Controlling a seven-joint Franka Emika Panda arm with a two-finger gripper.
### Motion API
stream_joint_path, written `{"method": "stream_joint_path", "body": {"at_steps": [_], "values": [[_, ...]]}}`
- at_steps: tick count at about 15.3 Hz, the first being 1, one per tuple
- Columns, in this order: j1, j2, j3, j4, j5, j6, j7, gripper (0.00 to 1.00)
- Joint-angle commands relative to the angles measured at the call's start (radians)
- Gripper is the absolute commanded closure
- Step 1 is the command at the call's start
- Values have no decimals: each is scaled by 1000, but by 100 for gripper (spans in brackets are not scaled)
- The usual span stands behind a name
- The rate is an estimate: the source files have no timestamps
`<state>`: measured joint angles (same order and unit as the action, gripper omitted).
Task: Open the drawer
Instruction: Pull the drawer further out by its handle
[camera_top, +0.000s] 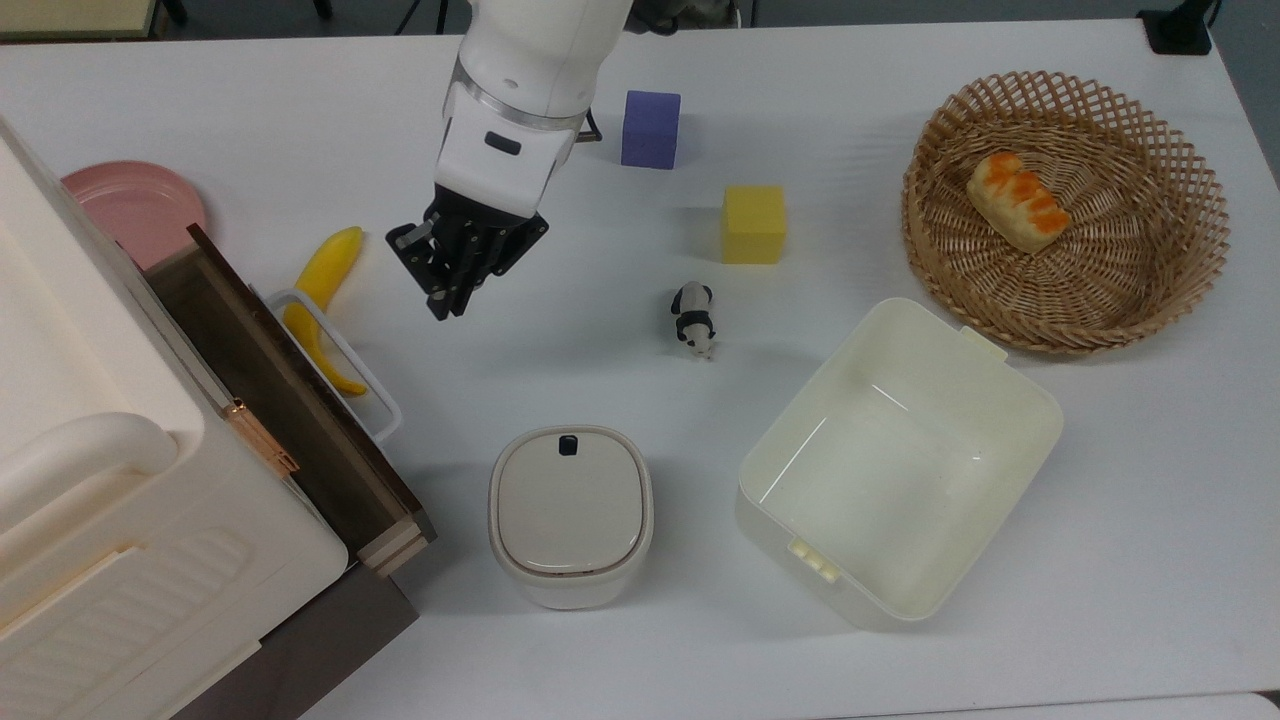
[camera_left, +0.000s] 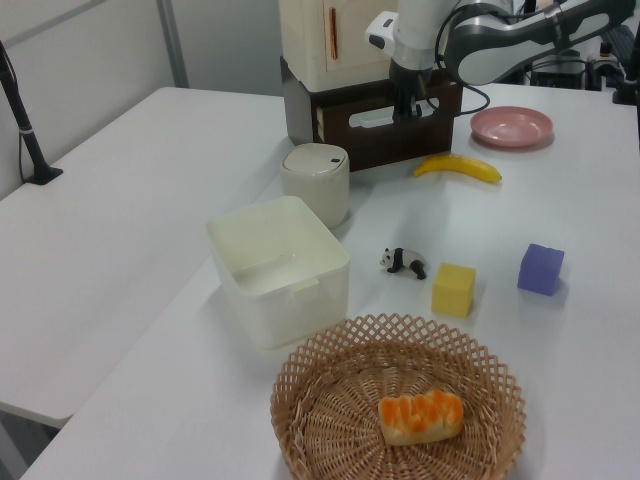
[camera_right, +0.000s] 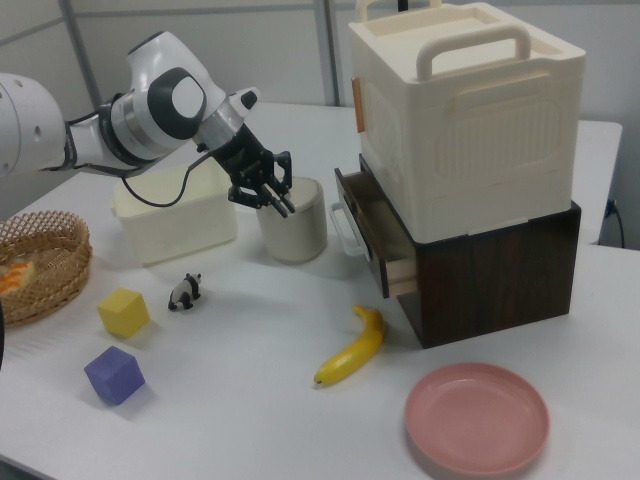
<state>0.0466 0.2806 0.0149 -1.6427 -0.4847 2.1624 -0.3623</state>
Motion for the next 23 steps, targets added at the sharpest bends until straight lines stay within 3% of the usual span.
{"method": "stream_joint_path", "body": {"at_steps": [1, 3, 10, 15, 19, 23], "values": [[-22, -18, -16, -8, 11, 20, 8, 69], [-56, -14, -16, -6, 9, 62, 8, 58], [-91, 84, -18, 7, -21, 169, 10, 59], [-90, 104, -18, 21, -21, 171, 17, 68], [-83, 101, -18, 21, -20, 169, 19, 80], [-73, 91, -16, 11, -15, 156, 19, 84]]}}
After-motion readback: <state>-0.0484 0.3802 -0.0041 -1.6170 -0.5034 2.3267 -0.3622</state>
